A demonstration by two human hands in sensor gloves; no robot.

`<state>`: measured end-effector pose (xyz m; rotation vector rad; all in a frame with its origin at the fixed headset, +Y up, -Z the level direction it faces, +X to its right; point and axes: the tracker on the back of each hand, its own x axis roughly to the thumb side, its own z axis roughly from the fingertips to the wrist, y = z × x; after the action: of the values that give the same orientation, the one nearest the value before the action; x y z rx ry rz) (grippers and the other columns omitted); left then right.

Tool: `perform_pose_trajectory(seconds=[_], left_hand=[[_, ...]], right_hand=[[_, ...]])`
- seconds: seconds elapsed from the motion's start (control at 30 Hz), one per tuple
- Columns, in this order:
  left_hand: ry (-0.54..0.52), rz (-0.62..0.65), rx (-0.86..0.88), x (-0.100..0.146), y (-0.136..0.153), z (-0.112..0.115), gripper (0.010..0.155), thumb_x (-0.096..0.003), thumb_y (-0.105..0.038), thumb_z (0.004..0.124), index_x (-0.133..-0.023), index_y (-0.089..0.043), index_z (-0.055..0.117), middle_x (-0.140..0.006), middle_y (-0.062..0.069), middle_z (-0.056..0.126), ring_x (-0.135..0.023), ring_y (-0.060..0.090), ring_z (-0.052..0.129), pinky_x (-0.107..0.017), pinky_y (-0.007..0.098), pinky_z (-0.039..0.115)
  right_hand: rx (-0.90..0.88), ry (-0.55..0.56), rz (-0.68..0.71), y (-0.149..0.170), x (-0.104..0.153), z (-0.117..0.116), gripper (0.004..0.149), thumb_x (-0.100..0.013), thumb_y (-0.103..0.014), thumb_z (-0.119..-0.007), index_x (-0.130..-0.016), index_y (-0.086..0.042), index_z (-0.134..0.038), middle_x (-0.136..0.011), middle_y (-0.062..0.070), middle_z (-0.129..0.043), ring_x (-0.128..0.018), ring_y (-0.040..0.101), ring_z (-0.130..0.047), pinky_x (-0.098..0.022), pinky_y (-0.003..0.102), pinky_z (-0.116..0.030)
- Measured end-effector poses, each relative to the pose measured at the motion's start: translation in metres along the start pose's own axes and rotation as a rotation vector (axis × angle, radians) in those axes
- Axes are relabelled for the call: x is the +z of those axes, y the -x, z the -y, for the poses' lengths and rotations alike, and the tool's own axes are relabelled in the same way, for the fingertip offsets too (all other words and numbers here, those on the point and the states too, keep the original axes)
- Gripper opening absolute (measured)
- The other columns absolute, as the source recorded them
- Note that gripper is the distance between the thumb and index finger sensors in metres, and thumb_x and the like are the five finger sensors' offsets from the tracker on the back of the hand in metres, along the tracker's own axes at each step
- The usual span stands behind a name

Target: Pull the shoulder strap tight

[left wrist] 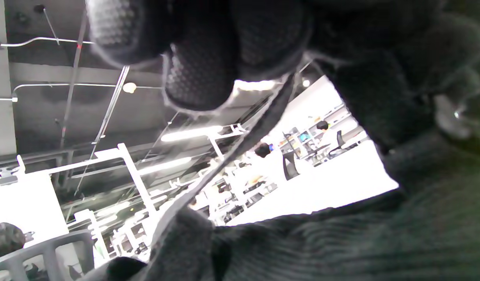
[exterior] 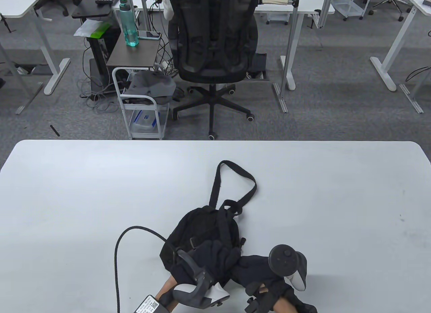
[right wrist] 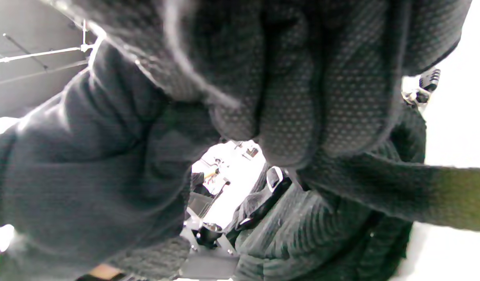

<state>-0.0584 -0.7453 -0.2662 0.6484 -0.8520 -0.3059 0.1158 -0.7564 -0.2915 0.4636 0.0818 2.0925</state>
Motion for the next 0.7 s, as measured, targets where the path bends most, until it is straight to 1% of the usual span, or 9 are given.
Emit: perform_pose_trajectory(seconds=[0.07,0.17,0.27,0.33,0.4,0.47,0.53,0.6,0.7], left_hand=[[0.006,-0.005,0.006,0.001,0.003,0.004,0.064,-0.0309,-0.044,0.056,-0.094,-0.034,0.059,-0.056,-0.017,0.094,-0.062,0.010,0.099,-0.048,0.032,0.084],[0.055,-0.018,0.008,0.000,0.010,0.014,0.065,-0.0309,-0.044,0.054,-0.095,-0.037,0.055,-0.056,-0.017,0.093,-0.064,0.010,0.098,-0.049,0.032,0.084],[0.054,-0.019,0.011,0.000,0.013,0.017,0.065,-0.0308,-0.043,0.054,-0.095,-0.038,0.055,-0.056,-0.016,0.094,-0.063,0.011,0.098,-0.049,0.033,0.083],[0.085,-0.054,-0.029,0.001,0.022,0.021,0.065,-0.0308,-0.044,0.054,-0.095,-0.039,0.055,-0.056,-0.017,0.093,-0.064,0.010,0.098,-0.049,0.032,0.084],[0.097,-0.084,-0.007,0.004,0.030,0.024,0.065,-0.0309,-0.044,0.054,-0.095,-0.039,0.055,-0.056,-0.017,0.094,-0.064,0.010,0.099,-0.049,0.032,0.084],[0.096,-0.096,0.023,0.006,0.032,0.022,0.065,-0.0311,-0.044,0.055,-0.095,-0.037,0.056,-0.056,-0.016,0.094,-0.063,0.011,0.099,-0.048,0.033,0.084],[0.093,-0.091,-0.012,0.006,0.030,0.016,0.064,-0.0316,-0.043,0.056,-0.095,-0.035,0.057,-0.056,-0.016,0.094,-0.064,0.011,0.099,-0.049,0.032,0.084],[0.066,-0.067,-0.038,0.006,0.027,0.011,0.064,-0.0318,-0.044,0.057,-0.095,-0.034,0.058,-0.056,-0.017,0.095,-0.063,0.010,0.099,-0.048,0.032,0.084],[0.028,-0.045,-0.011,0.005,0.020,0.003,0.064,-0.0318,-0.044,0.058,-0.095,-0.034,0.058,-0.056,-0.016,0.095,-0.063,0.011,0.099,-0.048,0.032,0.084]], right_hand=[[0.003,0.001,0.002,-0.001,-0.001,0.000,0.037,-0.043,-0.035,-0.084,-0.056,-0.006,-0.102,-0.050,0.014,-0.110,-0.042,0.035,-0.107,-0.046,0.056,-0.080],[0.014,-0.010,-0.007,-0.001,-0.002,-0.001,0.037,-0.043,-0.034,-0.084,-0.056,-0.005,-0.103,-0.049,0.014,-0.110,-0.041,0.035,-0.107,-0.045,0.056,-0.080],[0.030,-0.019,-0.008,-0.001,-0.003,-0.001,0.037,-0.043,-0.034,-0.084,-0.055,-0.005,-0.103,-0.047,0.014,-0.110,-0.040,0.035,-0.107,-0.045,0.056,-0.080],[0.025,-0.026,-0.010,0.000,-0.002,0.000,0.037,-0.043,-0.034,-0.084,-0.055,-0.004,-0.103,-0.047,0.015,-0.111,-0.039,0.035,-0.107,-0.044,0.056,-0.080],[0.025,-0.030,-0.011,0.000,-0.001,0.000,0.037,-0.042,-0.034,-0.085,-0.054,-0.004,-0.103,-0.047,0.015,-0.111,-0.039,0.036,-0.107,-0.044,0.056,-0.080],[0.026,-0.025,-0.011,0.000,-0.001,0.000,0.037,-0.042,-0.035,-0.085,-0.055,-0.006,-0.103,-0.048,0.014,-0.111,-0.040,0.035,-0.107,-0.045,0.055,-0.080],[0.041,-0.009,-0.014,0.001,-0.001,0.000,0.037,-0.042,-0.036,-0.086,-0.058,-0.007,-0.102,-0.052,0.015,-0.110,-0.043,0.036,-0.106,-0.046,0.056,-0.079],[0.047,-0.009,-0.021,0.003,0.000,0.000,0.042,-0.042,-0.038,-0.087,-0.065,-0.006,-0.099,-0.061,0.017,-0.106,-0.051,0.039,-0.103,-0.048,0.058,-0.076],[0.011,-0.003,-0.019,0.004,-0.001,0.001,0.046,-0.042,-0.043,-0.086,-0.067,-0.006,-0.098,-0.063,0.017,-0.105,-0.053,0.039,-0.102,-0.049,0.058,-0.076]])
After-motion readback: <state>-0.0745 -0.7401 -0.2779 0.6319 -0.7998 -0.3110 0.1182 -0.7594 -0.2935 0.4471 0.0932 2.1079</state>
